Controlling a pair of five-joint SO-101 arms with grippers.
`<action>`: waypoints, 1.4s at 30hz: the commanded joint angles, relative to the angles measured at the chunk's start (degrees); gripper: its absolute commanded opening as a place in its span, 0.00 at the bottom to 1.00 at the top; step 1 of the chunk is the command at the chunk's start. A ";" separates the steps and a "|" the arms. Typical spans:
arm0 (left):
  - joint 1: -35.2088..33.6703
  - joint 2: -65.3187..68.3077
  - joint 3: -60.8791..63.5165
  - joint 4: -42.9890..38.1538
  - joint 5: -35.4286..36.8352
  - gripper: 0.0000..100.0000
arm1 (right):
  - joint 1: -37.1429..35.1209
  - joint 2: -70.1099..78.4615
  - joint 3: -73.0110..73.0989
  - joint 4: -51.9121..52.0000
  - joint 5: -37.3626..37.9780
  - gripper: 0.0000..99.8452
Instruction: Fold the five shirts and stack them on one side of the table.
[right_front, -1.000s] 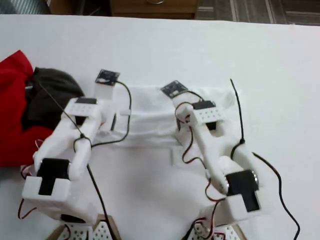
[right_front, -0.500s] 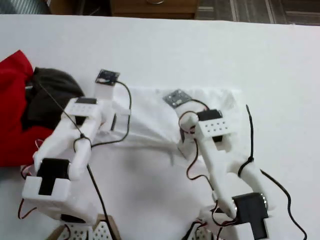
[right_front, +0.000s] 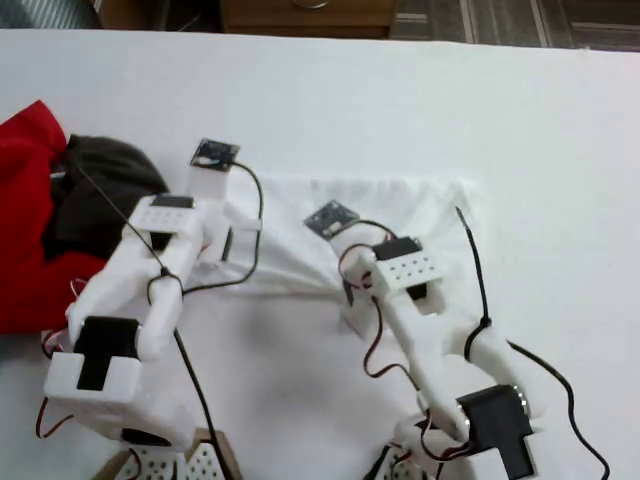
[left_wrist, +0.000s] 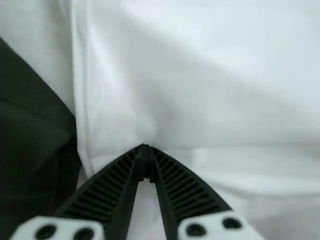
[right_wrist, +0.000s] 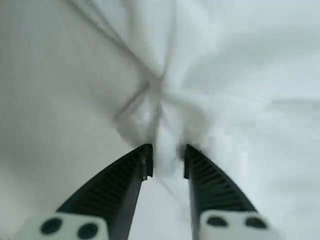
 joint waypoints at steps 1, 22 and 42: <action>-1.49 -1.58 0.13 -0.53 -0.09 0.03 | -1.89 -1.89 0.00 4.09 2.64 0.18; -1.49 -1.58 0.13 -0.53 -0.09 0.03 | -3.21 -1.19 0.79 -0.04 4.75 0.26; -1.49 -1.58 0.13 -0.53 -0.09 0.03 | -2.86 -1.19 7.38 -8.22 4.84 0.17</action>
